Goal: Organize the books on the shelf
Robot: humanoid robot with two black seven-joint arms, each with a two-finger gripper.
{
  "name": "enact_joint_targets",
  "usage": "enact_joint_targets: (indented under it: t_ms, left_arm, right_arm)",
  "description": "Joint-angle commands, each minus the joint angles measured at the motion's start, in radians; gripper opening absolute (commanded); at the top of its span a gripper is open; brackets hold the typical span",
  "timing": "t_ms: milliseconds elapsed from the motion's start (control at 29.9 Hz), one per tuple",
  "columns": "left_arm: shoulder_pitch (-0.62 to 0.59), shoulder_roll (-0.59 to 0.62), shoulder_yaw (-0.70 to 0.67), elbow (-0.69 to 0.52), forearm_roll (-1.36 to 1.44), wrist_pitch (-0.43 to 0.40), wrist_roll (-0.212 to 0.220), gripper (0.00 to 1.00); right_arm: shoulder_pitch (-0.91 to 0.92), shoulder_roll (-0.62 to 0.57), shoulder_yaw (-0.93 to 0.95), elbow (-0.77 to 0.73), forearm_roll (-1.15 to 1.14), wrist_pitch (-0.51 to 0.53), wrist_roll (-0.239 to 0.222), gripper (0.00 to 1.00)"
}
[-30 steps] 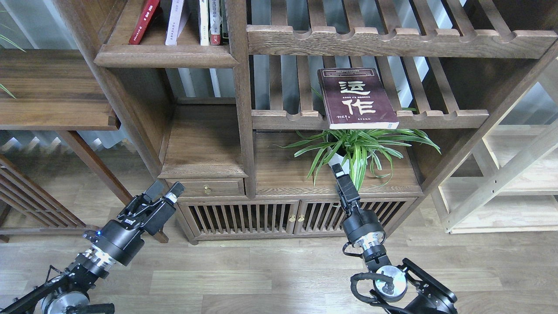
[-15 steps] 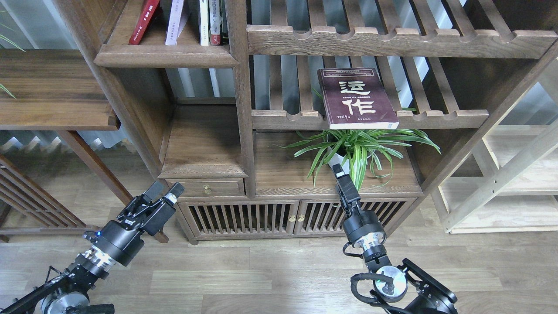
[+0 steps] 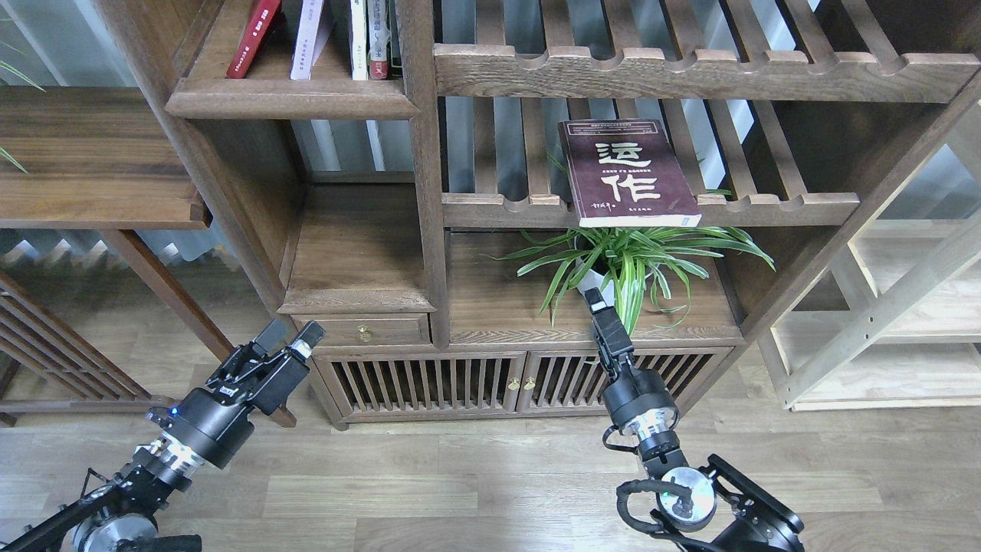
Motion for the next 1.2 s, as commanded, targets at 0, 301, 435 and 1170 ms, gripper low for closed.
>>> enact_joint_targets:
  t_ms: [0,301,435,1170]
  left_arm:
    - [0.000,0.000,0.000,0.000,0.000,0.000,0.000,0.99]
    - [0.000,0.000,0.000,0.000,0.000,0.000,0.000,0.99]
    - [0.000,0.000,0.000,0.000,0.000,0.000,0.000,0.99]
    - [0.020,-0.035,-0.006,0.018,0.000,0.000,0.000,0.99]
  right_arm:
    - [0.000,0.000,0.000,0.000,0.000,0.000,0.000,1.00]
    - [0.000,0.000,0.000,0.000,0.000,0.000,0.000,1.00]
    - [0.000,0.000,0.000,0.000,0.000,0.000,0.000,1.00]
    - [-0.014,0.000,-0.015,-0.009,0.000,0.009,0.000,1.00]
